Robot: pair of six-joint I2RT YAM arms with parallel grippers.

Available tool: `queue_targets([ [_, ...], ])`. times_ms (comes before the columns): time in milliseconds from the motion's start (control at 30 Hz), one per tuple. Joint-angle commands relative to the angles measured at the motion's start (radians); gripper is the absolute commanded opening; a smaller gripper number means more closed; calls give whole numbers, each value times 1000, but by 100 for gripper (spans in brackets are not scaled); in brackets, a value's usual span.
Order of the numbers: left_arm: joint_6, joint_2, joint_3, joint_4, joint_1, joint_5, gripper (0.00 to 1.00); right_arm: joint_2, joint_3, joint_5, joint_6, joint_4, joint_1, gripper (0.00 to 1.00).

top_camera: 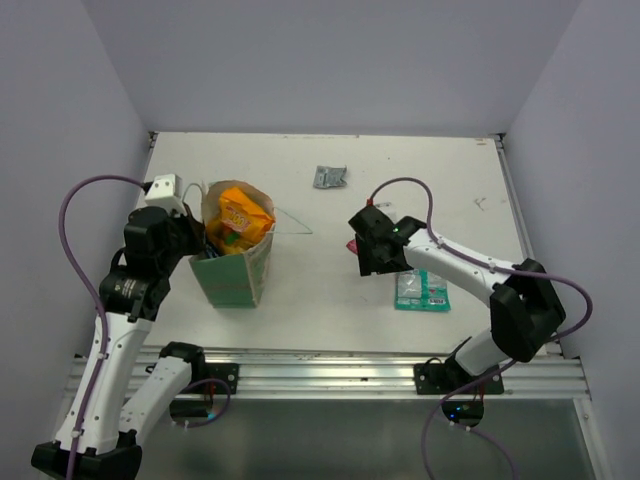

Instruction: Place the snacks into the paper bag

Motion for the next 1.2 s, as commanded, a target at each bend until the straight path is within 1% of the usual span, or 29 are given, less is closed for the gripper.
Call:
queue_targets([
  [0,22,12,-1,6,-4,9,0,-33,-80,57,147,1,-32,75],
  [133,28,17,5,1,-4,10,0,-23,-150,86,205,-12,-58,74],
  [233,28,22,5,3,-4,15,0,-32,-195,111,216,1,-84,74],
  [300,28,29,4,6,-4,21,0,-32,-230,112,216,21,-109,74],
  [400,29,34,4,7,-4,24,0,-32,-270,105,216,40,-178,74],
  [500,29,34,5,7,-4,24,0,-34,-301,103,201,80,-216,75],
  [567,29,37,5,7,-4,24,0,-13,-310,74,192,103,-233,74],
  [600,29,39,5,11,-4,24,0,-2,-319,60,187,125,-249,70],
  [633,29,39,7,11,-4,24,0,15,-325,36,175,139,-256,61],
  [667,29,39,7,12,-4,23,0,29,-330,-2,169,149,-262,38],
  [700,29,39,7,12,-4,18,0,58,-333,-13,167,159,-266,22],
  [733,29,39,8,11,-4,17,0,67,-333,-23,161,159,-266,9],
  [767,29,37,8,8,-4,14,0,75,-333,-30,156,160,-266,0],
  [867,28,31,5,11,-4,7,0,70,-327,-49,137,163,-266,0],
  [967,29,29,8,7,-4,0,0,-5,-251,-69,91,130,-264,0],
  [1067,29,28,8,9,-4,-6,0,-74,-82,-135,16,96,-259,0],
  [1100,29,28,7,11,-4,-5,0,-75,38,-161,-6,85,-250,0],
  [1167,28,29,5,11,-4,-2,0,-34,180,-278,-64,62,-240,0],
])
